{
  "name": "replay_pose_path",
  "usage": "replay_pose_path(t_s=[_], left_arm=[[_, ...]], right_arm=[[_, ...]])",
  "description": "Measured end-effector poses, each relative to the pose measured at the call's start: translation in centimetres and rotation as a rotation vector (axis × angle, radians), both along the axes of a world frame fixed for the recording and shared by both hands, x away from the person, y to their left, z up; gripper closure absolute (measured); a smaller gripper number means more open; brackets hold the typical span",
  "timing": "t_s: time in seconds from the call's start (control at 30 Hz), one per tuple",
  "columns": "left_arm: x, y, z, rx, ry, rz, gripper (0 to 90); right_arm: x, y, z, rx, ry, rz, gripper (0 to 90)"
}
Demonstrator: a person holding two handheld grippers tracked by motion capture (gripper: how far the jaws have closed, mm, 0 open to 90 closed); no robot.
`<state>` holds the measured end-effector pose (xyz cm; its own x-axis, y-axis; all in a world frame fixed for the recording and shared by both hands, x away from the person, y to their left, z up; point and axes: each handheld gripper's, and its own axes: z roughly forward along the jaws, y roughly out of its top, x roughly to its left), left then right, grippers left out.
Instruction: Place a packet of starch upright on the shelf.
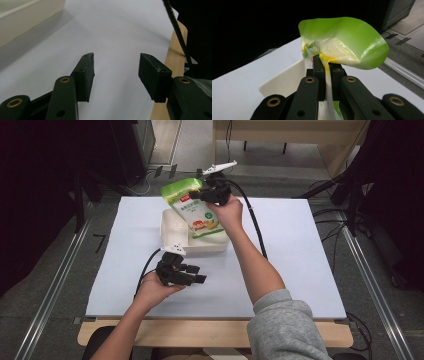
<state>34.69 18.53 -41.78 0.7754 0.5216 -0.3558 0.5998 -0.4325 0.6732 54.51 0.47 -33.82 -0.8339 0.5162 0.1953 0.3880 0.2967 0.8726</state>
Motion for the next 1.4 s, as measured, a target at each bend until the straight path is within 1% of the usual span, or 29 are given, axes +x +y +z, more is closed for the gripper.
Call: replay_pose_path(t_s=[0.03, 0.1, 0.13, 0.2, 0.27, 0.4, 0.47, 0.5, 0.53, 0.57, 0.6, 0.63, 0.7, 0.8, 0.87, 0.9, 0.93, 0.97, 1.0, 1.03, 1.07, 1.1, 1.17, 1.23, 1.27, 1.3, 1.33, 1.37, 1.4], left_arm=[[0.0, 0.0, 0.0, 0.002, 0.001, 0.0, 47.3], [0.0, 0.0, -0.1, 0.001, 0.002, 0.001, 47.3], [0.0, -0.1, -0.1, 0.0, 0.003, 0.003, 47.4], [0.0, -0.1, -0.1, -0.001, 0.004, 0.004, 47.4], [0.1, -0.1, -0.1, 0.004, 0.003, -0.001, 47.4], [0.1, -0.2, -0.1, 0.002, 0.006, -0.003, 47.4], [0.1, -0.3, -0.1, 0.001, 0.007, -0.003, 47.4], [0.1, -0.3, -0.1, 0.002, 0.008, -0.005, 47.4], [0.1, -0.3, -0.1, 0.002, 0.008, -0.005, 47.4], [0.1, -0.3, -0.1, 0.002, 0.007, -0.004, 47.4], [0.1, -0.2, -0.1, 0.003, 0.007, -0.005, 47.4], [0.1, -0.2, -0.1, -0.003, 0.008, 0.0, 47.4], [0.1, -0.2, -0.1, -0.001, 0.007, 0.0, 47.3], [0.1, -0.3, -0.1, 0.0, 0.007, -0.001, 47.3], [0.1, -0.3, -0.1, 0.006, 0.007, 0.0, 47.3], [0.1, -0.4, -0.2, 0.006, 0.006, -0.002, 47.3], [0.1, -0.4, -0.2, 0.004, 0.007, -0.001, 47.3], [0.1, -0.4, -0.2, 0.005, 0.006, -0.001, 47.3], [0.1, -0.4, -0.2, 0.004, 0.006, -0.002, 47.3], [0.1, -0.4, -0.2, 0.004, 0.006, -0.002, 47.3], [0.1, -0.4, -0.1, 0.005, 0.006, -0.002, 47.3], [0.2, -0.4, -0.1, 0.006, 0.007, -0.003, 47.3], [0.2, -0.4, -0.2, 0.006, 0.009, -0.006, 47.3], [0.2, -0.4, -0.2, 0.005, 0.006, -0.006, 47.3], [0.2, -0.4, -0.2, 0.006, 0.007, -0.009, 47.3], [0.2, -0.5, -0.2, 0.008, 0.005, -0.009, 47.3], [0.2, -0.5, -0.2, 0.007, 0.007, -0.009, 47.3], [0.2, -0.5, -0.2, 0.006, 0.009, -0.009, 47.3], [0.2, -0.5, -0.2, 0.006, 0.009, -0.008, 47.3]], right_arm=[[0.1, -0.5, -0.6, 0.009, 0.003, -0.017, 89.1], [0.4, -1.6, -1.5, 0.051, 0.04, -0.044, 88.9], [0.5, -2.1, -1.9, 0.069, 0.048, -0.056, 88.9], [0.6, -3.1, -2.5, 0.075, 0.059, -0.076, 88.7], [0.7, -4.0, -2.9, 0.078, 0.048, -0.081, 87.9], [0.9, -4.9, -2.8, 0.033, 0.063, -0.094, 85.7], [1.0, -5.1, -2.8, 0.006, 0.072, -0.096, 81.2], [1.1, -5.3, -2.8, -0.034, 0.093, -0.096, 66.5], [1.1, -5.4, -2.8, -0.048, 0.102, -0.096, 62.1], [1.1, -5.4, -2.8, -0.048, 0.102, -0.096, 62.1], [1.1, -5.6, -2.7, -0.057, 0.106, -0.1, 56.8], [0.8, -6.0, -2.3, -0.082, 0.097, -0.124, 50.2], [0.7, -6.2, -2.2, -0.089, 0.096, -0.132, 48.2], [0.1, -6.7, -1.6, -0.12, 0.084, -0.169, 45.3], [-0.3, -7.1, -1.4, -0.128, 0.076, -0.187, 44.6], [-0.4, -7.4, -1.3, -0.128, 0.084, -0.202, 44.8], [-0.5, -7.6, -1.3, -0.123, 0.092, -0.205, 48.5], [-0.8, -8.0, -1.3, -0.132, 0.097, -0.212, 63.6], [-0.8, -8.0, -1.3, -0.132, 0.097, -0.212, 63.6], [-1.0, -8.1, -1.4, -0.123, 0.105, -0.21, 66.5], [-1.1, -8.2, -1.4, -0.11, 0.118, -0.21, 66.3], [-1.3, -8.1, -1.7, -0.093, 0.143, -0.199, 62.3], [-1.4, -7.9, -1.8, -0.104, 0.136, -0.205, 60.5], [-1.7, -7.6, -2.2, -0.154, 0.112, -0.225, 66.9], [-1.8, -7.5, -2.4, -0.161, 0.101, -0.233, 72.5], [-1.8, -7.7, -2.4, -0.161, 0.105, -0.242, 80.4], [-1.7, -7.8, -2.5, -0.154, 0.107, -0.244, 83.8], [-1.5, -7.9, -2.6, -0.147, 0.122, -0.245, 85.9], [-1.4, -8.0, -2.7, -0.153, 0.122, -0.251, 87.9]])
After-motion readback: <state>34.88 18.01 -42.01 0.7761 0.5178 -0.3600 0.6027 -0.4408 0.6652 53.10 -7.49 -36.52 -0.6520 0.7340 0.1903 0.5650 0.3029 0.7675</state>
